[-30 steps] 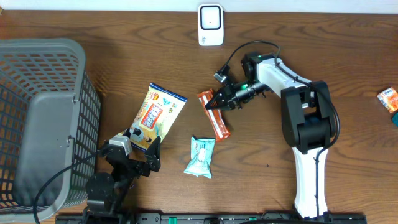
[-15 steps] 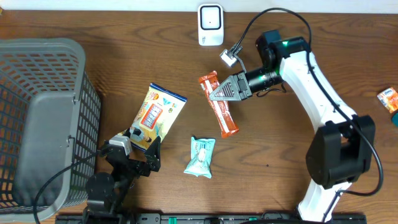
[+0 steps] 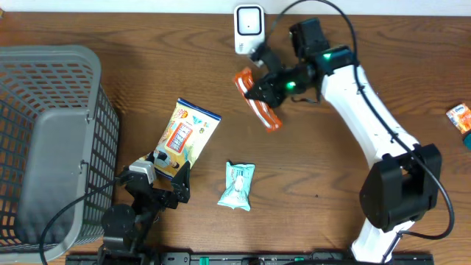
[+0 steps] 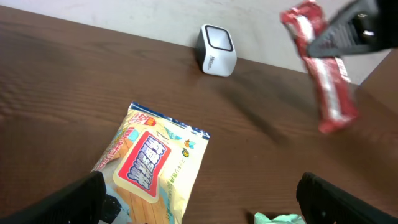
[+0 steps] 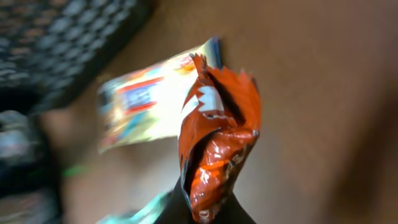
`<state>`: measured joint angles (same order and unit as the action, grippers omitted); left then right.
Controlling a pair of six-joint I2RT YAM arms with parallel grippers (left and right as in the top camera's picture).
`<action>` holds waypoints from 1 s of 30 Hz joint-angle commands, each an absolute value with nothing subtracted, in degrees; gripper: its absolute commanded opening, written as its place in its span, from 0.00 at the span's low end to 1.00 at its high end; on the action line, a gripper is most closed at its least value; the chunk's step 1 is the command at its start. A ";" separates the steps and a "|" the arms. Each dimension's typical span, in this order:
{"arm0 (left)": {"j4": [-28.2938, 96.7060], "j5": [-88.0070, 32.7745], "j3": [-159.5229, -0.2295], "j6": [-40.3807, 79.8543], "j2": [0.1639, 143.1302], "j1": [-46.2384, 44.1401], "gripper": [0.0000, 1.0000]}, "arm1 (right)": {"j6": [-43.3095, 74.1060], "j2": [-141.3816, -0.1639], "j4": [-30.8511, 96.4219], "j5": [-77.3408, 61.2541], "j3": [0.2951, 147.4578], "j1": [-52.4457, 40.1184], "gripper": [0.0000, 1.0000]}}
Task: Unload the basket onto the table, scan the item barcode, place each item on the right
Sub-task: 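Carry the candy bar up to the white scanner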
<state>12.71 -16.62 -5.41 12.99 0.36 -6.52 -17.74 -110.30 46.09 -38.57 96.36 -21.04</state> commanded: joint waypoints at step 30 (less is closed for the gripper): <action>14.11 -17.54 -4.54 11.84 0.23 -6.33 0.98 | -48.34 -143.37 -19.94 14.44 122.50 -25.32 0.01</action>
